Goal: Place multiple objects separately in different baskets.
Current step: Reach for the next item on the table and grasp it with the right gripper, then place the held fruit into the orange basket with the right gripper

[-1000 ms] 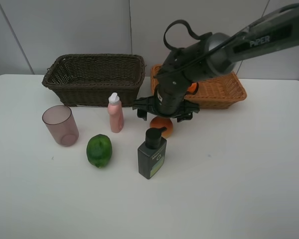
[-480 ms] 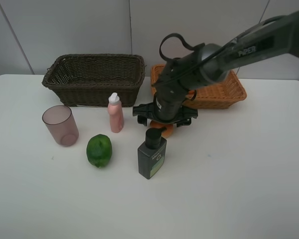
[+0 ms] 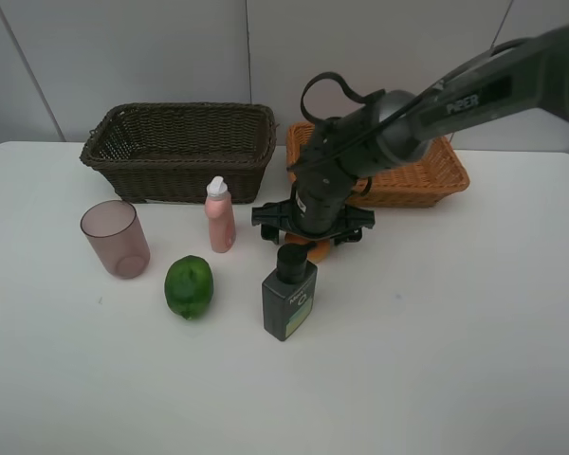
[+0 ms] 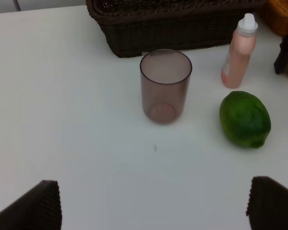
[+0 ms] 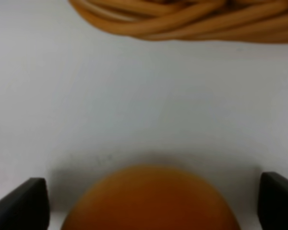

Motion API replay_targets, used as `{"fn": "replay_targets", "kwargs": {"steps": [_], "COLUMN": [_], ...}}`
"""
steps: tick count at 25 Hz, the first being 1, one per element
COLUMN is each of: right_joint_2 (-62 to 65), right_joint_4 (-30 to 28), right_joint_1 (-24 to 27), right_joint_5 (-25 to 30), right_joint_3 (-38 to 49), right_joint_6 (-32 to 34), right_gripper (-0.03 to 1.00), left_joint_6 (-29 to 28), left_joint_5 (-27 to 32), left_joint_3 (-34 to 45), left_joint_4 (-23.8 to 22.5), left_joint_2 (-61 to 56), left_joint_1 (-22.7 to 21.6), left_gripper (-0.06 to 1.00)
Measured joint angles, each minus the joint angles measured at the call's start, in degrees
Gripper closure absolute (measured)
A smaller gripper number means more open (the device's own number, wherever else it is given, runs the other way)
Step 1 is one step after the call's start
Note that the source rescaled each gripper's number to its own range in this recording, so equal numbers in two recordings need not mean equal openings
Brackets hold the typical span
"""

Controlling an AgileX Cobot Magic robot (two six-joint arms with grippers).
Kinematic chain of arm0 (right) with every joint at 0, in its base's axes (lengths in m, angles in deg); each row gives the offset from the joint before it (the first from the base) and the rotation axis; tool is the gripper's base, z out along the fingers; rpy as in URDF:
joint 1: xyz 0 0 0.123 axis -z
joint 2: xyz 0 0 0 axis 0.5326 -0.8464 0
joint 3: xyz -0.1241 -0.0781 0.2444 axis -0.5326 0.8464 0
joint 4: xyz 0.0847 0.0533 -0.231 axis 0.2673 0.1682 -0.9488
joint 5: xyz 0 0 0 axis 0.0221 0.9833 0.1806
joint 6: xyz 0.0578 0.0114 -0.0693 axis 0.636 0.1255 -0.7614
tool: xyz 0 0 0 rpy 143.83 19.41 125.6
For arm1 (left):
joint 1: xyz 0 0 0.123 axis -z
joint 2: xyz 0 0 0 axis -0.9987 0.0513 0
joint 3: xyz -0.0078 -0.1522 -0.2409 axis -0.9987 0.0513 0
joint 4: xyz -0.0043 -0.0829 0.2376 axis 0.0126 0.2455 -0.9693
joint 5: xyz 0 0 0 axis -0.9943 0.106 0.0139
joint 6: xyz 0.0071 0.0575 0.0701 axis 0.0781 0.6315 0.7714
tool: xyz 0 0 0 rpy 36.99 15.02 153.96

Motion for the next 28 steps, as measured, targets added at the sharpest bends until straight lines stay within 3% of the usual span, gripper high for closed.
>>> {"fn": "replay_targets", "kwargs": {"steps": [3, 5, 6, 7, 28], "right_joint_2": [0.0, -0.03, -0.03, -0.03, -0.03], "right_joint_4": [0.0, 0.0, 0.0, 0.0, 0.95], "right_joint_1": [0.0, 0.05, 0.05, 0.05, 0.05], "right_joint_5": [0.33, 0.96, 1.16, 1.28, 2.26], "right_joint_3": [0.0, 0.0, 0.0, 0.0, 0.0], "right_joint_6": [0.0, 0.0, 0.0, 0.0, -0.21], "right_gripper": [0.14, 0.34, 0.5, 0.61, 0.6], "left_joint_6": [0.0, 0.0, 0.0, 0.0, 0.0], "left_joint_5": [0.0, 0.0, 0.0, 0.0, 0.0], "left_joint_3": [0.0, 0.0, 0.0, 0.0, 0.0], "left_joint_4": [0.0, 0.0, 0.0, 0.0, 0.0], "left_joint_2": [0.0, 0.0, 0.0, 0.0, 0.0], "left_joint_1": [0.0, 0.0, 0.0, 0.0, 0.0], "left_gripper": [-0.06, -0.06, -0.06, -0.06, -0.06]}}
